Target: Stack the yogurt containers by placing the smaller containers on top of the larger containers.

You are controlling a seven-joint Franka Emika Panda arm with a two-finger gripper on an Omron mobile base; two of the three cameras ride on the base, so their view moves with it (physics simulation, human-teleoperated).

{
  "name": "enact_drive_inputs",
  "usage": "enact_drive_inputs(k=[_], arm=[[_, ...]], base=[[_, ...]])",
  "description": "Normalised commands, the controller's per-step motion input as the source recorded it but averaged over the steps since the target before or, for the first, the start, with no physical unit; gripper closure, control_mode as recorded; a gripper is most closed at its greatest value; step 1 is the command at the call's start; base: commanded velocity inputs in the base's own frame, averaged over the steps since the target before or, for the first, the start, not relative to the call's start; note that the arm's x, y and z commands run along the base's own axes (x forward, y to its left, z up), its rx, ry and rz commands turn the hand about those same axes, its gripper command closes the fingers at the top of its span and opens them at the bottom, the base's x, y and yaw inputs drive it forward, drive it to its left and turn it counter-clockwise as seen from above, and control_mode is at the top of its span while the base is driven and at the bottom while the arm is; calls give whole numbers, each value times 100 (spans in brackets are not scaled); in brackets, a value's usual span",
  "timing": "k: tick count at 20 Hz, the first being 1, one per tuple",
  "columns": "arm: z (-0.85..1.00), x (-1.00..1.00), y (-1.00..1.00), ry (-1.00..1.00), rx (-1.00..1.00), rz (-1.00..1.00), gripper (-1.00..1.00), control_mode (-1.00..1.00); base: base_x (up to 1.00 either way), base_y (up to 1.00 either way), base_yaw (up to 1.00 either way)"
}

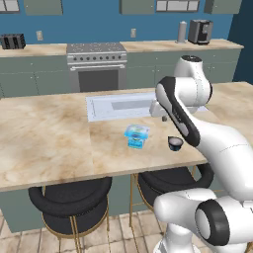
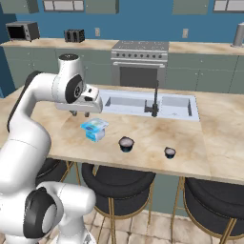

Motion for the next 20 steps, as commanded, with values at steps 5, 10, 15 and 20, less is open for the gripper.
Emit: enact_drive_inputs(k=[5, 10, 15, 20], arm=[[0, -9, -13, -1, 0, 0, -100, -100], [-2, -19, -26, 0, 2, -1, -100, -100], [-15, -24, -38, 0, 12, -5, -100, -100], [-18, -7, -21, 1, 13, -8, -100, -100]], base=[[0, 0, 0], [0, 0, 0], [0, 0, 0], [0, 0, 0]])
